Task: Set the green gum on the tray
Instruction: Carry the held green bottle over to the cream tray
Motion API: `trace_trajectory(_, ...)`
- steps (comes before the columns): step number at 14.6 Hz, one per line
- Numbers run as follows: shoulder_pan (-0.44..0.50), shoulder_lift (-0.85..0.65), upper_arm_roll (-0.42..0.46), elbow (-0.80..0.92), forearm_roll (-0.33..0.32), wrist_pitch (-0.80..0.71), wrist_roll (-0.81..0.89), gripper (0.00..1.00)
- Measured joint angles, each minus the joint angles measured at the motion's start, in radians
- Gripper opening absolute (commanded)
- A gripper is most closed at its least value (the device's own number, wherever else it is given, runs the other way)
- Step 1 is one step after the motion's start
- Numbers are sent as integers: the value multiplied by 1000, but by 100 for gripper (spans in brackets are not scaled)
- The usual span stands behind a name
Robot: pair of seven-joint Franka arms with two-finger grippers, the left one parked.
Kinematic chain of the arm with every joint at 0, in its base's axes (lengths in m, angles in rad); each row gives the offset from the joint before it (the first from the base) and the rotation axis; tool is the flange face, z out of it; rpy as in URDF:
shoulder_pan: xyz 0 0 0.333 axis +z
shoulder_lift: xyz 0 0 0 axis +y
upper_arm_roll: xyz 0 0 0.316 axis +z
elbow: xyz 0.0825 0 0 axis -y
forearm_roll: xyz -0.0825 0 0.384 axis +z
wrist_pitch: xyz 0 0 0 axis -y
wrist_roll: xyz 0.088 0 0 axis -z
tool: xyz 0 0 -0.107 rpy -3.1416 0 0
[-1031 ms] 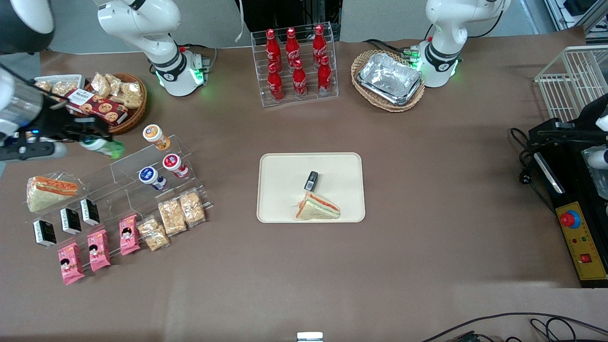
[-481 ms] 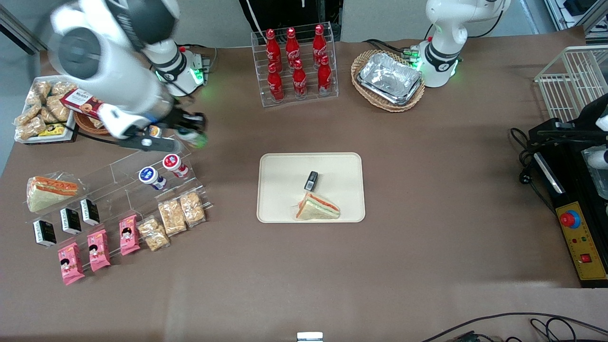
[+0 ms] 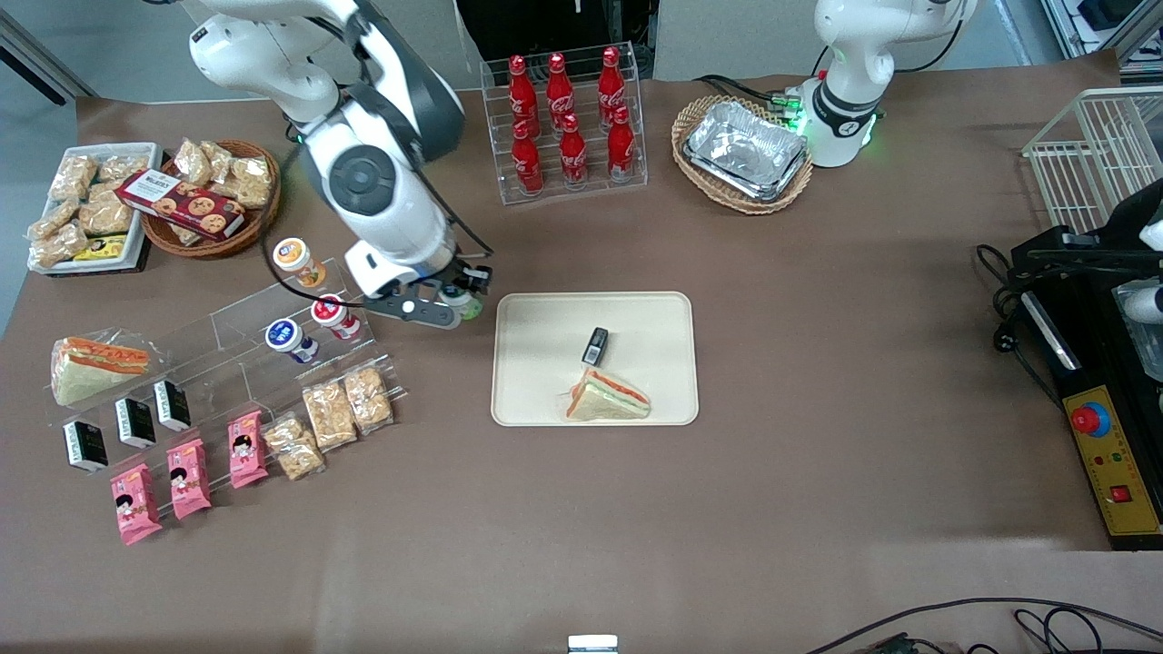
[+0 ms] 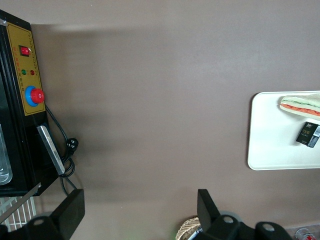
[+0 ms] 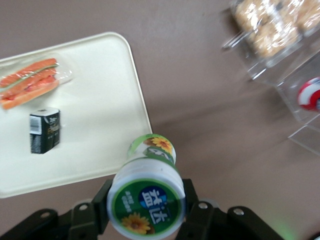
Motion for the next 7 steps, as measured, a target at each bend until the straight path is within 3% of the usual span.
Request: trace_trajectory(7,67,157,-1,-68,0,293,50,45)
